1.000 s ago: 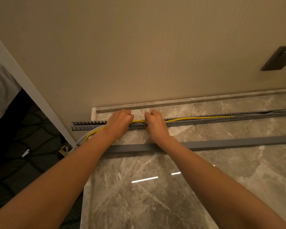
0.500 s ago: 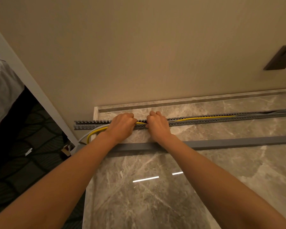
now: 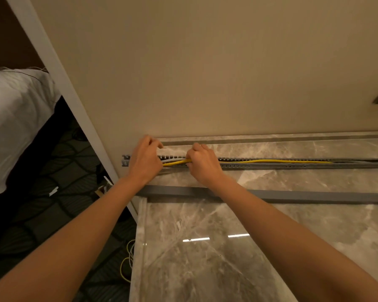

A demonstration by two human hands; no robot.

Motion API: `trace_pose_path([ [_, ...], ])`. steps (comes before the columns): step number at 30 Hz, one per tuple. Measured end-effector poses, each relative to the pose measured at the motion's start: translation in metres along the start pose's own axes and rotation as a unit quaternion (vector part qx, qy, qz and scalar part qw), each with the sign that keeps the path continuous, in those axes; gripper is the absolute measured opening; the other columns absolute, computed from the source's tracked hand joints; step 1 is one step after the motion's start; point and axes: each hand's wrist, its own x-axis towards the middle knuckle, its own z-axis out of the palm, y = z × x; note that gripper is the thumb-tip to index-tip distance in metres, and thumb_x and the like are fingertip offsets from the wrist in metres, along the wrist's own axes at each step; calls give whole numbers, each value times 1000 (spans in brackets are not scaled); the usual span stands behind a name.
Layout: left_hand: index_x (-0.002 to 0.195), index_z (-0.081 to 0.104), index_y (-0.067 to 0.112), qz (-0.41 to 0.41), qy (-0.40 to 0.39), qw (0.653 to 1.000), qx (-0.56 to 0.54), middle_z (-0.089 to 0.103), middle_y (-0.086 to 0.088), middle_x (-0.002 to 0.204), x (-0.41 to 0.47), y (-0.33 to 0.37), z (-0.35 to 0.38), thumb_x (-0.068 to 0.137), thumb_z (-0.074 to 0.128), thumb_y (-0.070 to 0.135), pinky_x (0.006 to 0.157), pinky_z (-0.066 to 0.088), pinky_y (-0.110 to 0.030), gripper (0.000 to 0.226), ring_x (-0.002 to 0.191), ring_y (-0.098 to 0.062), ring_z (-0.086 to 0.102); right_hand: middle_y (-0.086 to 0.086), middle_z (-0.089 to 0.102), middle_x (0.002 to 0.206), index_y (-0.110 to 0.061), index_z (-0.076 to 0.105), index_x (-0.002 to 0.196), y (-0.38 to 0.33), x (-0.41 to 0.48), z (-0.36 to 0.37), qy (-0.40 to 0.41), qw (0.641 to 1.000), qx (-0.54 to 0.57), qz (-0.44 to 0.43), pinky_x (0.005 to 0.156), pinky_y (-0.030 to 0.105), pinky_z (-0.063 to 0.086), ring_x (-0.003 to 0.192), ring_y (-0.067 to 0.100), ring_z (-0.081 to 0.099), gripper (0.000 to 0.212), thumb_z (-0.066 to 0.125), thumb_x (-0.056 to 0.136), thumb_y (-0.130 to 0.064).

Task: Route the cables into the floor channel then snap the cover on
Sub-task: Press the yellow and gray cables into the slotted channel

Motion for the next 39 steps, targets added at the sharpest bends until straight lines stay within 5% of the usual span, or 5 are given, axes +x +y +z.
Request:
trace_pose_path([
  [6,133,31,-4,-230,22,968,-93,38,-18,133,-7,-40,-14,82,67,4,105,40,-40,63,123,-31,41,15,53,129,-4,52,124,-37,14,9,-32,995,81,-56,101,39,38,120,32,48,34,51,91,-2],
  [11,110,54,2,-323,-170,912,-187,51,-9,106,-8,-67,-9,81,62,-6,84,46,-33,31,103,-25,49,17,59,119,-4,56,115,-47,20,15,-52,993,95,-54,91,41,43,109,34,55,26,52,90,0],
  [21,54,46,18,-218,-211,945,-124,44,1,60,-15,-93,3,88,61,8,52,32,-21,38,57,-11,43,18,58,113,-1,57,104,-50,21,14,-40,992,114,-31,84,40,44,101,33,54,15,55,89,-1],
  [30,108,55,5,-47,-2,992,-113,59,-6,82,-19,-102,-20,79,69,-2,56,41,-13,32,59,-9,50,20,61,108,1,53,100,-52,22,16,-30,992,122,-15,80,40,42,97,36,55,11,52,93,-7],
  [39,109,67,0,50,-12,997,-63,60,-17,108,-6,-103,-29,89,61,5,75,38,-23,22,82,-16,49,19,60,116,-2,50,108,-52,23,15,-39,983,173,42,86,39,45,103,32,55,13,45,97,-8],
])
